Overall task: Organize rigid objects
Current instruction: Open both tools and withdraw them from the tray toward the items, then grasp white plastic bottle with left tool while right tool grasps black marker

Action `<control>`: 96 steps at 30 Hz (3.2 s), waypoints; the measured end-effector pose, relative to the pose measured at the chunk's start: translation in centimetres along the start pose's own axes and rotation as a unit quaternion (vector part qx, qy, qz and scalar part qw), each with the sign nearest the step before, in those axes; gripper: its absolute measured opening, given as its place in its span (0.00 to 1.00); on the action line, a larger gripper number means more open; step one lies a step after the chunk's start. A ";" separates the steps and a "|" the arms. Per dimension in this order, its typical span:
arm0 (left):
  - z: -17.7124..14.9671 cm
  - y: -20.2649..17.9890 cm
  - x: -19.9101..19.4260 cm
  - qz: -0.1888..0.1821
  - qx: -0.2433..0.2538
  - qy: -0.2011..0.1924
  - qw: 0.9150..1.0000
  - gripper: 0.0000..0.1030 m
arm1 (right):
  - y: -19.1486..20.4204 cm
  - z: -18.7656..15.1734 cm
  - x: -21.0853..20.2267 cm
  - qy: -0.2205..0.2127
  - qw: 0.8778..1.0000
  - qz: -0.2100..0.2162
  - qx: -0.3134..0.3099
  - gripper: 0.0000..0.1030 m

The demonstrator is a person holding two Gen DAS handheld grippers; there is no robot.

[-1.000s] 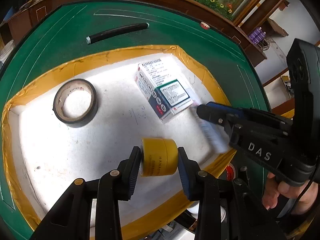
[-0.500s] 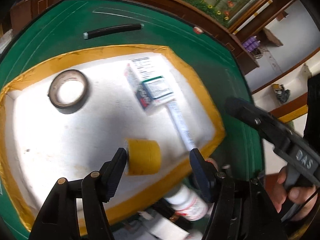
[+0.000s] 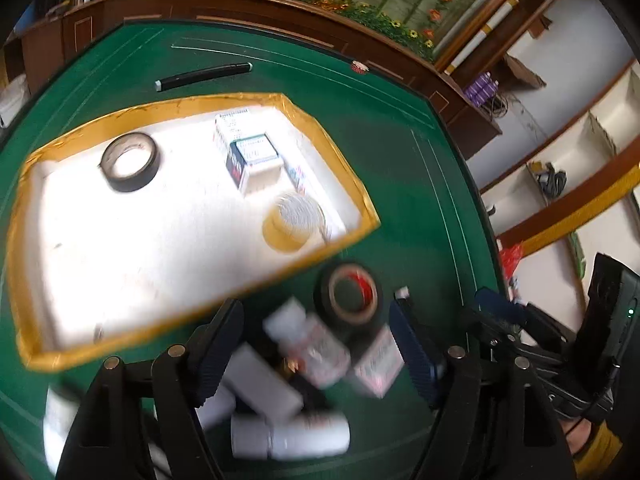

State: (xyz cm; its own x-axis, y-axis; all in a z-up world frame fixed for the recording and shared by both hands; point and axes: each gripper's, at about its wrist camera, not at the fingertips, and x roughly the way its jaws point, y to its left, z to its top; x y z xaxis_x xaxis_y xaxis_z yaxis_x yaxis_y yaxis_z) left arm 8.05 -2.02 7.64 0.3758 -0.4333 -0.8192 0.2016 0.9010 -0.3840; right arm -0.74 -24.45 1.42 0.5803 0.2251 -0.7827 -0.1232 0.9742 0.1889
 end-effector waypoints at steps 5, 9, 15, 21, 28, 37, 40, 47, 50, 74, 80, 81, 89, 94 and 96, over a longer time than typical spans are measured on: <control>-3.1 -1.7 -1.6 0.037 0.039 -0.005 0.999 0.77 | -0.3 -3.4 -1.3 -0.033 0.996 -0.060 -0.065 0.62; -5.6 -2.3 -1.6 0.052 0.056 0.009 0.997 0.77 | -1.5 -5.0 -0.7 -0.029 0.990 -0.100 -0.099 0.65; -8.4 -2.5 -1.0 0.070 0.049 0.029 0.996 0.77 | -3.2 -5.0 1.2 -0.026 0.991 -0.092 -0.096 0.65; -9.0 -1.5 -0.8 0.074 0.013 0.034 0.997 0.77 | -4.6 -1.7 1.1 -0.060 0.993 -0.073 -0.073 0.65; -8.7 -0.6 0.2 0.070 -0.059 0.044 0.995 0.77 | -1.9 -2.0 0.3 -0.011 0.998 -0.021 -0.062 0.65; -8.2 1.3 2.1 0.070 -0.160 0.059 0.983 0.77 | 1.0 -6.5 2.1 0.082 0.993 -0.019 -0.084 0.59; -8.4 1.1 2.6 0.079 -0.161 0.059 0.982 0.76 | 1.7 -7.3 2.7 0.093 0.990 -0.037 -0.104 0.42; -9.1 1.0 2.1 0.078 -0.123 0.065 0.987 0.48 | 2.0 -7.7 2.5 0.087 0.989 -0.046 -0.115 0.15; -9.8 0.6 1.8 0.074 -0.092 0.079 0.990 0.47 | 2.0 -7.8 2.4 0.089 0.989 -0.037 -0.111 0.14; -10.9 -1.3 2.0 0.096 0.000 0.095 0.991 0.42 | 2.3 -7.8 2.7 0.079 0.990 -0.021 -0.113 0.15; -11.3 -1.2 1.9 0.097 -0.001 0.094 0.991 0.42 | 2.3 -7.8 2.7 0.080 0.990 -0.024 -0.115 0.15; -11.2 -1.3 1.9 0.098 -0.001 0.092 0.991 0.42 | 2.4 -7.8 2.7 0.081 0.990 -0.024 -0.116 0.15; -11.8 -1.5 1.4 0.091 -0.010 0.082 0.992 0.40 | 2.4 -7.6 2.7 0.086 0.990 -0.024 -0.112 0.14; -11.4 -1.6 0.9 0.085 -0.009 0.075 0.994 0.40 | 2.4 -7.6 2.5 0.086 0.990 -0.023 -0.113 0.14; -11.1 -1.6 0.6 0.081 -0.007 0.074 0.994 0.39 | 2.4 -7.5 2.3 0.083 0.990 -0.022 -0.112 0.14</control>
State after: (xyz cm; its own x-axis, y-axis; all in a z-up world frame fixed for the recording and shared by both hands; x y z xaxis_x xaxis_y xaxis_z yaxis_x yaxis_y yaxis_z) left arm -2.11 -3.46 2.99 0.2652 -0.2763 -0.9238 0.1358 0.9592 -0.2479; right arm -5.74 -21.50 -4.36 0.4510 0.1633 -0.8774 -0.2876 0.9573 0.0303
